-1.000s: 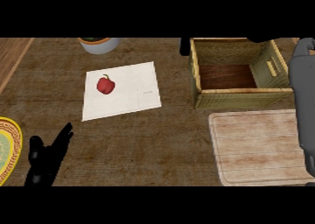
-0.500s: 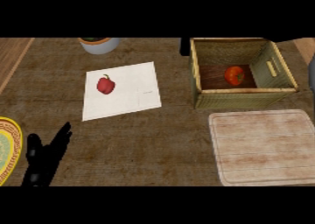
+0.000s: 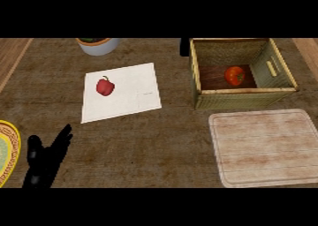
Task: Pick the tomato from the cutting board and place it in the basket
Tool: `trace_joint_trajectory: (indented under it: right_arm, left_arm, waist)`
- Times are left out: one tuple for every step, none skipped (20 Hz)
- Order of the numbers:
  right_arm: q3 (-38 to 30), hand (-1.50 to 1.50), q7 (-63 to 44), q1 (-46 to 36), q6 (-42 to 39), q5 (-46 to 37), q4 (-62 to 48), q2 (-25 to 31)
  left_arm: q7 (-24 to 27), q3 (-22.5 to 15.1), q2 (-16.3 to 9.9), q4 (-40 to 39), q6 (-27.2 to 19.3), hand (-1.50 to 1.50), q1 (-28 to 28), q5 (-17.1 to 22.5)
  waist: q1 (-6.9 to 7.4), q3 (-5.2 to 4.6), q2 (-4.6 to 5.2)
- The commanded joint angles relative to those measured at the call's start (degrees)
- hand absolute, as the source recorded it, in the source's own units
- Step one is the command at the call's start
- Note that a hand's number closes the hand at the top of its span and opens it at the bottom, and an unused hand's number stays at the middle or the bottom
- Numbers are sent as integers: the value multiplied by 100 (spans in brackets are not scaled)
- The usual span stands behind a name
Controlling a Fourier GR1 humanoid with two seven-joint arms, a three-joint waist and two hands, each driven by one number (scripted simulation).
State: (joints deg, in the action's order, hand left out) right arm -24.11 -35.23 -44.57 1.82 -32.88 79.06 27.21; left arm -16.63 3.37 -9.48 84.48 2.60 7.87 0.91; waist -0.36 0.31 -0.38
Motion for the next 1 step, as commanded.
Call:
trace_joint_trajectory:
  right_arm:
    - [-460,-150,10,356,-233,434,196,397]
  left_arm:
    - [-21,43,50,-366,-3,0,-102,-22]
  waist:
    - [5,-31,31]
